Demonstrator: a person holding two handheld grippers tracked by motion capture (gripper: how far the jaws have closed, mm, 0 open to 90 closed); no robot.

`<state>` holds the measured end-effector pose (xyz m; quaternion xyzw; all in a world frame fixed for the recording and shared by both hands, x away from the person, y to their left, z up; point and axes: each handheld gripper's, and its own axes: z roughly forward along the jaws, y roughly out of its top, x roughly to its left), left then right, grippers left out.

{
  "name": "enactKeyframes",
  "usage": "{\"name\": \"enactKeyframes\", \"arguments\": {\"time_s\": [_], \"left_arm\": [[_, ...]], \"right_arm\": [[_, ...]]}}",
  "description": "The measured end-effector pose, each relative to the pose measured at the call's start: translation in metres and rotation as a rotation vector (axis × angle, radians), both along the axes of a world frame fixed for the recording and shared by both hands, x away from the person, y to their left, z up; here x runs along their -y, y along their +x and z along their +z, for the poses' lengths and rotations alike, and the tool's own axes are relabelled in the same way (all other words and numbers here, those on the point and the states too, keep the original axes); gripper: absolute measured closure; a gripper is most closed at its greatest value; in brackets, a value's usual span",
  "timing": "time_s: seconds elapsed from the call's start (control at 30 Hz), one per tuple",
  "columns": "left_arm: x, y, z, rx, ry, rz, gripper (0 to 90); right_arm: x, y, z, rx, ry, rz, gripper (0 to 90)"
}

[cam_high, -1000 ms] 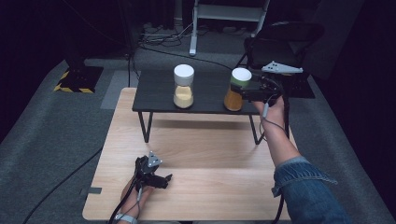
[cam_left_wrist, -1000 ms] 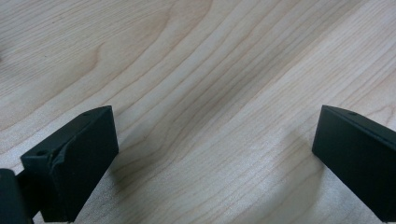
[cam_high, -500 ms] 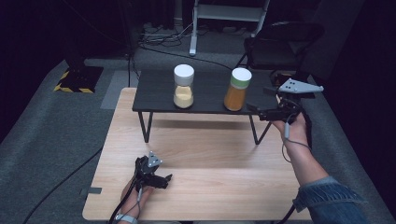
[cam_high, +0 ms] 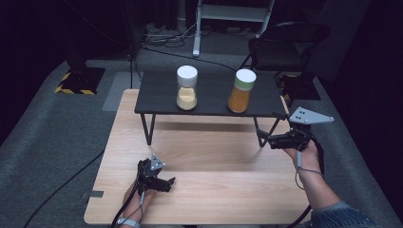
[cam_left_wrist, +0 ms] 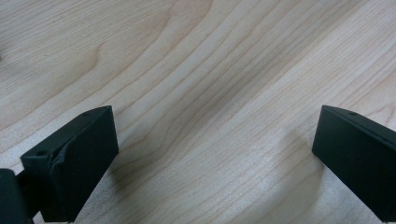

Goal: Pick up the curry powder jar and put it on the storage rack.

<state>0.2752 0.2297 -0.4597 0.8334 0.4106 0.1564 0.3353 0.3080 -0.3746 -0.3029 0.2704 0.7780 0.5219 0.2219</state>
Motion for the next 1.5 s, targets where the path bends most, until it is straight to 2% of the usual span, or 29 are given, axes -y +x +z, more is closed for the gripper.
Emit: {"name": "enactKeyframes", "arguments": {"time_s": [0.2, 0.43, 0.53, 0.7, 0.8, 1.0, 1.17, 1.5], "left_arm": [[0.0, 0.0, 0.0, 0.0, -0.001, 0.0, 0.2], [0.0, 0.0, 0.0, 0.0, -0.001, 0.0, 0.3], [0.0, 0.0, 0.0, 0.0, 0.0, 0.0, 0.2], [0.0, 0.0, 0.0, 0.0, 0.0, 0.0, 0.2], [0.0, 0.0, 0.0, 0.0, 0.0, 0.0, 0.2], [0.0, 0.0, 0.0, 0.0, 0.0, 0.0, 0.2], [0.0, 0.0, 0.0, 0.0, 0.0, 0.0, 0.2], [0.0, 0.0, 0.0, 0.0, 0.0, 0.0, 0.2]], "right_arm": [[0.002, -0.013, -0.034, -0.01, -0.021, -0.005, 6.6], [0.001, -0.018, -0.073, -0.056, -0.063, 0.003, 6.7], [0.0, -0.018, -0.088, -0.095, -0.08, 0.001, 6.6], [0.001, -0.019, -0.108, -0.132, -0.089, -0.014, 6.1], [0.001, -0.019, -0.115, -0.153, -0.087, -0.022, 6.1], [-0.003, -0.017, -0.129, -0.186, -0.129, -0.021, 6.2], [-0.007, -0.017, -0.138, -0.212, -0.14, -0.023, 6.4], [-0.014, -0.012, -0.145, -0.257, -0.18, -0.02, 6.5]]}}
